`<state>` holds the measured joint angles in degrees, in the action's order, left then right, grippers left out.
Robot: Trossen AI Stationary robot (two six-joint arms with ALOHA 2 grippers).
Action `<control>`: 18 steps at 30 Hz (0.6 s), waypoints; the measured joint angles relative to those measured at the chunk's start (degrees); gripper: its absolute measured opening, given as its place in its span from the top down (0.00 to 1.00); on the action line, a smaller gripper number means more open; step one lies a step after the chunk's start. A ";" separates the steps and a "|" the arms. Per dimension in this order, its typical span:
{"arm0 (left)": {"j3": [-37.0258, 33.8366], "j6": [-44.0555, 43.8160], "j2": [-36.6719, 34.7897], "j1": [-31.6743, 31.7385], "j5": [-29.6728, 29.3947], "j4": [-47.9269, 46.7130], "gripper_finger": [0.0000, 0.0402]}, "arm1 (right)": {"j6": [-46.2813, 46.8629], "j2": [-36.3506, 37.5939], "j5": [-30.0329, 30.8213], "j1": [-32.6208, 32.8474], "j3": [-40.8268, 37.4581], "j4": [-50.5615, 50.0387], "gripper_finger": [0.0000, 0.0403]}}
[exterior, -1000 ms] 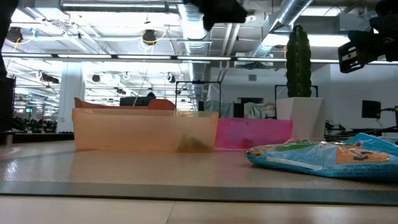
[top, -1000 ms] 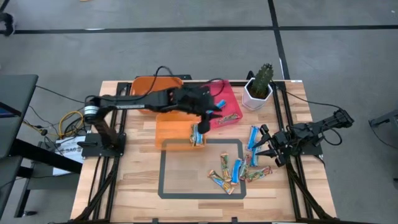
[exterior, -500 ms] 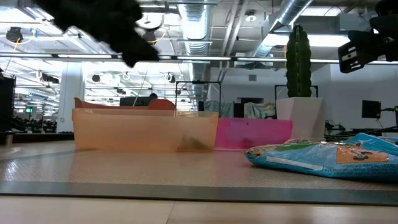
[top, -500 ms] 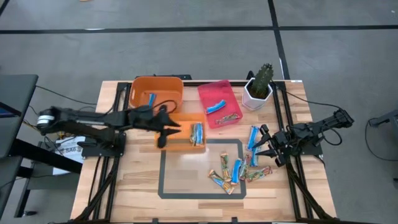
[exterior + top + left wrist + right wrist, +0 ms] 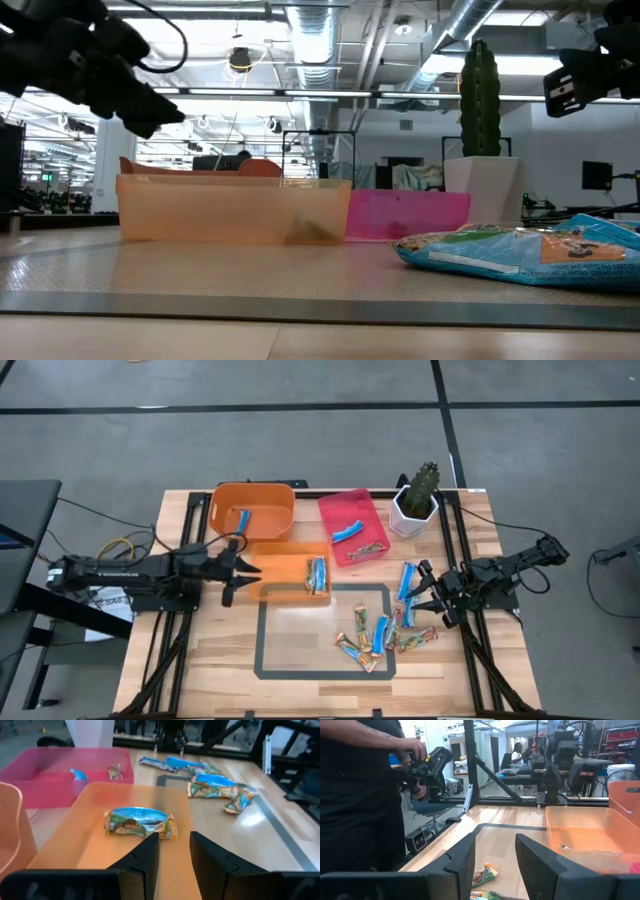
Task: Pick and place Granola Bars by type
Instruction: Put the red granola bar into the red bin
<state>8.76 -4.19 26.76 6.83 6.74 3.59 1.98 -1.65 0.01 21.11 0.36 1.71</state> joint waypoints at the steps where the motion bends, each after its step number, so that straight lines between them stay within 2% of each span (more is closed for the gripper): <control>1: -0.55 0.00 -1.47 -0.02 0.03 0.02 0.75 | 0.00 0.00 0.00 0.01 0.00 0.00 0.67; 11: -5.51 1.43 -14.13 -0.02 0.02 1.17 0.75 | 0.01 0.00 0.00 0.00 0.00 -0.01 0.67; 18: -7.57 1.49 -20.52 -0.02 -1.09 1.45 0.75 | 0.00 0.00 0.00 0.01 0.00 -0.01 0.67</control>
<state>1.19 -2.70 6.25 6.81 5.65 5.05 1.98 -1.65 0.01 21.12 0.36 1.70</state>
